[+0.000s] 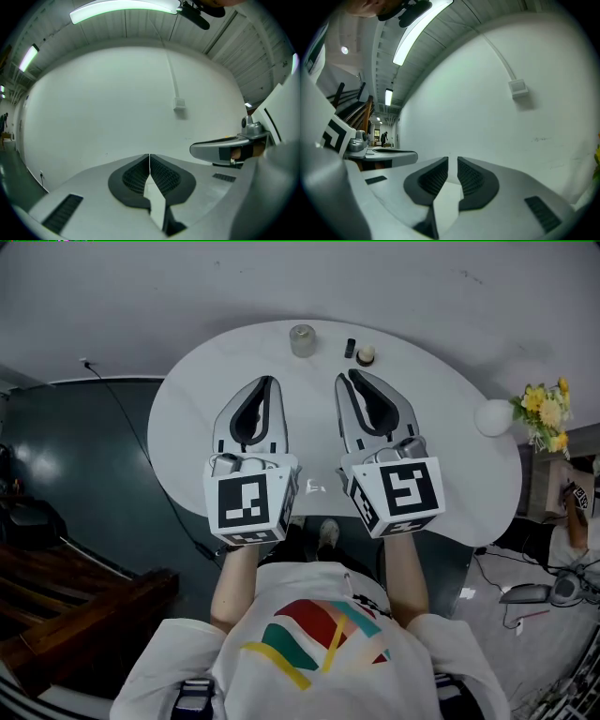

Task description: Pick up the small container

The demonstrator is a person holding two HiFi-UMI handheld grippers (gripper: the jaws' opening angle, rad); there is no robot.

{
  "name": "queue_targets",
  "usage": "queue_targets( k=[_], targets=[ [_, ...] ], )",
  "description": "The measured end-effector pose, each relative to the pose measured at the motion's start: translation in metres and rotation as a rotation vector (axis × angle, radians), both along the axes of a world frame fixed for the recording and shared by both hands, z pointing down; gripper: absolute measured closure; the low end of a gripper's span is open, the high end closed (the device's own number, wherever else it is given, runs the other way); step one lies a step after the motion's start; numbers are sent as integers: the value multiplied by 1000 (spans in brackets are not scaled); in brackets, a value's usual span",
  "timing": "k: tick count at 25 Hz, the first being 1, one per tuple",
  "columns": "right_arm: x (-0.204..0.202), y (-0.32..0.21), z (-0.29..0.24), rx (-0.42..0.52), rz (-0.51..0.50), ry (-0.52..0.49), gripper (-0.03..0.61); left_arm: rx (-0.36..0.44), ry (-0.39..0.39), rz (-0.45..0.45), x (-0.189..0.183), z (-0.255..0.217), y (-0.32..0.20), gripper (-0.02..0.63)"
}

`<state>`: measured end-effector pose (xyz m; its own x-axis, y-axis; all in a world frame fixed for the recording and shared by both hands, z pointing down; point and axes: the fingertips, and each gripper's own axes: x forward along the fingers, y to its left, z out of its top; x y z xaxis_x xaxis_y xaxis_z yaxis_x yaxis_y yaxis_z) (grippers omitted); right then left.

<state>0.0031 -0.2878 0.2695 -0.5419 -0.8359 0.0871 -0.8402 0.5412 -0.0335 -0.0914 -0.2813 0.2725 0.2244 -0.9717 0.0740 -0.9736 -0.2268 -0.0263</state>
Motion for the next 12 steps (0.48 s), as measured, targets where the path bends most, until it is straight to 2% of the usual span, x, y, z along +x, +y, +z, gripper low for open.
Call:
queue_targets(
  k=[3,8,12],
  targets=[
    [-10,-18,5,-15,-24,8,465,-22,9,-12,-10,9,-13,597],
    [-26,-47,15,-34,-49,36,417,-40,9,-9,-19,21,-33,597],
    [-39,-68,28,-66,-61,59,354,-52,5,-14,-28,29,-45,596]
  ],
)
